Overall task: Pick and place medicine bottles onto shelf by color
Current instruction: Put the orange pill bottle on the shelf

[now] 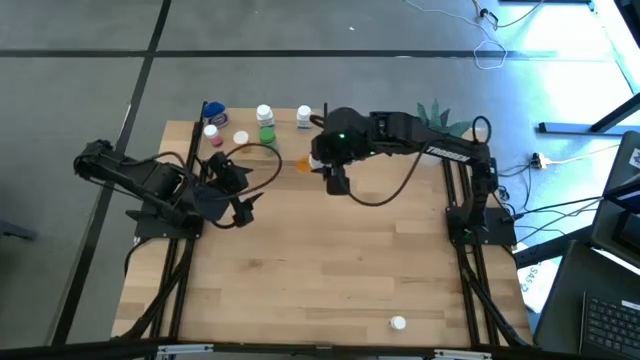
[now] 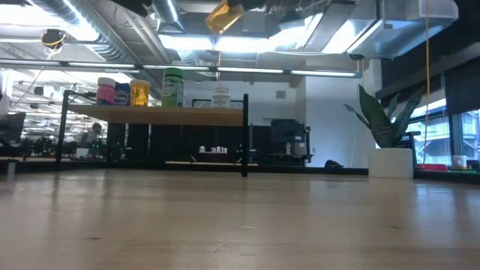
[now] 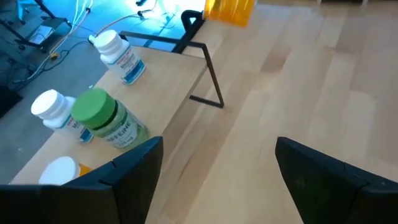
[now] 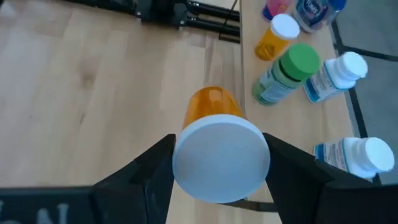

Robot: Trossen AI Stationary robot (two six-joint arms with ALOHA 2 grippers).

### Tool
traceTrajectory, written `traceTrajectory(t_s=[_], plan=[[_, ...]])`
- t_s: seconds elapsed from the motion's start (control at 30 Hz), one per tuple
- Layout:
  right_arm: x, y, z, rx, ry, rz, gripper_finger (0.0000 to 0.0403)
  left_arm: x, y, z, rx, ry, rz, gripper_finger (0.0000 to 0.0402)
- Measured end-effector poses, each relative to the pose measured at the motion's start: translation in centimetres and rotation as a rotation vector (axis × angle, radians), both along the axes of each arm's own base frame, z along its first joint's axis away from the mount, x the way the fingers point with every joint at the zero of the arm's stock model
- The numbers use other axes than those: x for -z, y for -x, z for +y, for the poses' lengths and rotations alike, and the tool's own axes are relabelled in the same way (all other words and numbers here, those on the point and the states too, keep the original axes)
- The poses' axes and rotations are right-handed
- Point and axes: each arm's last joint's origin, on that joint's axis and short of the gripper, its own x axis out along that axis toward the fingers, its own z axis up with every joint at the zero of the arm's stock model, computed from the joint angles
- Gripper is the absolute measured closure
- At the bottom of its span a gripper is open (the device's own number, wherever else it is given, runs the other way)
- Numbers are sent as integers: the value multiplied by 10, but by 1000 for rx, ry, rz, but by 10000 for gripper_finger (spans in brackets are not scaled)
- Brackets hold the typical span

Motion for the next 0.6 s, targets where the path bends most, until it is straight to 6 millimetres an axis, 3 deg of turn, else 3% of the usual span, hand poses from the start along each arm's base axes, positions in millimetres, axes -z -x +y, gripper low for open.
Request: traceTrajectory(t_s=[0.23, 0.6], plan=[[24, -22, -12, -49, 70, 38, 189, -6, -10, 14, 26, -43, -1, 96], [19, -31, -5, -184, 151, -49, 189, -16, -23, 35, 169, -112, 0, 95]])
